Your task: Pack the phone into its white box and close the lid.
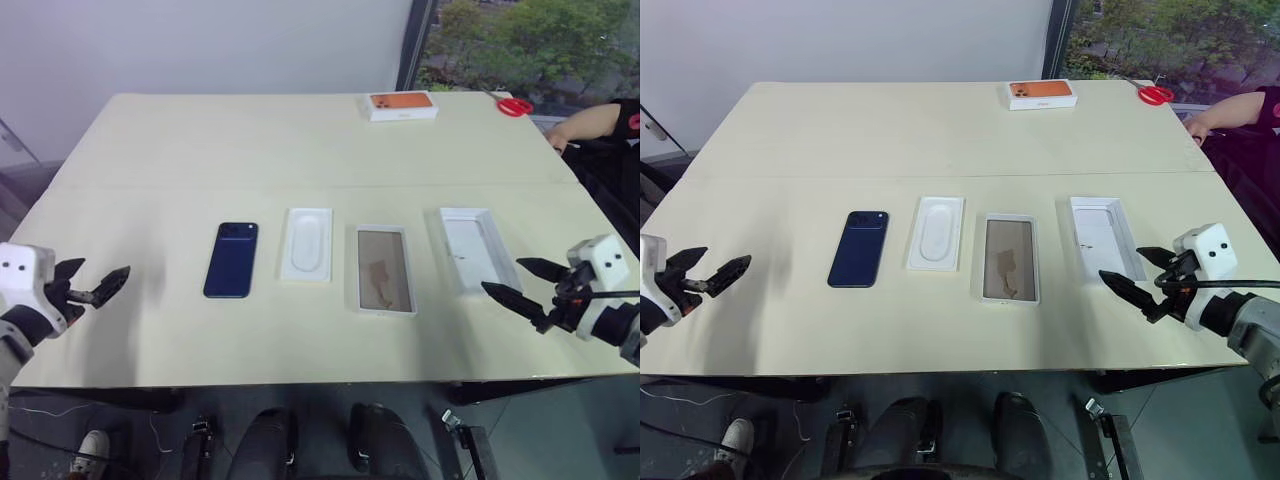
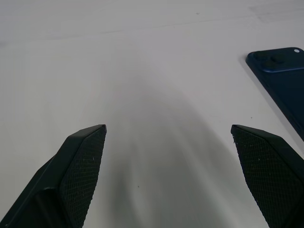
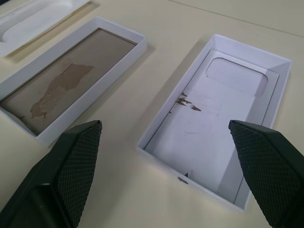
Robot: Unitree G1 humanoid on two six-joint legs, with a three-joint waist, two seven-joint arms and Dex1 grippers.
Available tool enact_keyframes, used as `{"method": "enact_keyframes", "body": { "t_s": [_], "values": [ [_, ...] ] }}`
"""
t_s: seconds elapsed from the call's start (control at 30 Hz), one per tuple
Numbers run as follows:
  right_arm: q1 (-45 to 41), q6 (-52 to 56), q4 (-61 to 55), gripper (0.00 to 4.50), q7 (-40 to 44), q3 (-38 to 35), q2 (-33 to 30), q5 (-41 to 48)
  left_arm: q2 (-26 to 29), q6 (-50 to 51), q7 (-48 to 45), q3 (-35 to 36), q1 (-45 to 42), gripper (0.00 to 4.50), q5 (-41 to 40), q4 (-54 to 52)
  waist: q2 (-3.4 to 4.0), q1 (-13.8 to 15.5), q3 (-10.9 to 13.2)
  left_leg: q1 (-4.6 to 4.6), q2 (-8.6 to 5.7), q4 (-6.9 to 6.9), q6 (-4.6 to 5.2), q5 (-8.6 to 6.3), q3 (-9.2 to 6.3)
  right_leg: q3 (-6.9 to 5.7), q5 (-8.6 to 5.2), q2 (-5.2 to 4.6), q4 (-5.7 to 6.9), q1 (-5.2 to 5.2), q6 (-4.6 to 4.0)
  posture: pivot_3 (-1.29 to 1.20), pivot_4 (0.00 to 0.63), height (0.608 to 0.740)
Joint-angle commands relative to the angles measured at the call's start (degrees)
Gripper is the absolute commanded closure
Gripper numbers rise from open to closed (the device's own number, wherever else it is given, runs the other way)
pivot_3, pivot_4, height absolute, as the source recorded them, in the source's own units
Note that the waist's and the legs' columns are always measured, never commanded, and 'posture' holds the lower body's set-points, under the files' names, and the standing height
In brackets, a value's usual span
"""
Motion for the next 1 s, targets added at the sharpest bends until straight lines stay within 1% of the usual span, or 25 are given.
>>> {"method": "enact_keyframes", "body": {
  "t_s": [0.03, 0.4, 0.6, 0.7, 0.83, 0.9, 1.0],
  "values": [
    [-1.15, -0.50, -0.29, 0.03, 0.33, -0.88, -1.33, -0.11, -0.04, -0.52, 0.07, 0.49, -0.19, 0.08, -0.59, -1.95, 0.00, -0.01, 0.00, 0.00, 0.00, 0.00, 0.00, 0.00, 0.00, 0.00, 0.00, 0.00, 0.00, 0.00, 0.00, 0.00, 0.150, 0.740],
    [-5.31, -0.16, -1.60, 0.03, -1.58, 3.02, 0.08, -0.33, -1.27, 1.24, 0.88, 0.29, -0.25, 0.08, -2.05, -4.68, 0.01, -0.02, 0.00, 0.00, 0.00, 0.00, 0.00, 0.00, 0.00, 0.00, 0.00, 0.00, 0.00, -0.01, 0.00, 0.00, 0.150, 0.740],
    [-11.27, 1.44, -5.16, 0.03, -4.84, 8.54, 2.33, 1.36, -3.51, 4.97, 2.69, -2.48, -2.64, 0.08, -5.52, -11.11, 0.00, -0.02, 0.00, 0.00, 0.00, 0.01, 0.00, 0.00, 0.00, 0.00, 0.00, 0.00, 0.01, 0.00, 0.00, 0.00, 0.150, 0.740],
    [-12.63, 2.16, -7.02, 0.03, -5.79, 9.61, 3.23, 2.16, -4.09, 6.76, 3.76, -4.31, -4.39, 0.08, -6.55, -12.61, 0.00, 0.07, 0.00, 0.00, 0.00, 0.00, 0.01, 0.01, 0.00, -0.01, 0.00, 0.01, 0.01, 0.00, 0.00, 0.00, 0.150, 0.740],
    [-14.88, 1.97, -9.32, 0.03, -6.73, 12.77, 4.83, 2.75, -6.44, 12.58, 5.97, -10.76, -9.92, 0.08, -10.48, -17.05, -0.01, 0.14, 0.00, -0.01, -0.04, 0.06, 0.01, 0.01, 0.00, -0.02, 0.01, 0.00, 0.00, 0.07, 0.01, 0.00, 0.150, 0.740],
    [-17.03, 1.99, -10.35, 0.03, -7.75, 14.98, 5.97, 2.65, -8.24, 16.49, 8.89, -15.64, -13.84, 0.08, -10.65, -18.41, -0.01, 0.09, 0.00, -0.01, -0.06, 0.13, 0.02, 0.01, 0.00, -0.01, 0.01, 0.00, 0.01, 0.10, 0.02, 0.00, 0.150, 0.740],
    [-21.16, 1.90, -12.33, 0.03, -10.35, 21.50, 7.83, -0.38, -10.31, 20.87, 12.06, -24.06, -20.21, 0.08, -8.32, -19.32, -0.02, 0.03, 0.01, -0.01, -0.07, 0.15, 0.03, 0.02, 0.00, -0.03, 0.02, 0.05, 0.05, 0.09, 0.04, 0.00, 0.150, 0.740]
  ]
}}
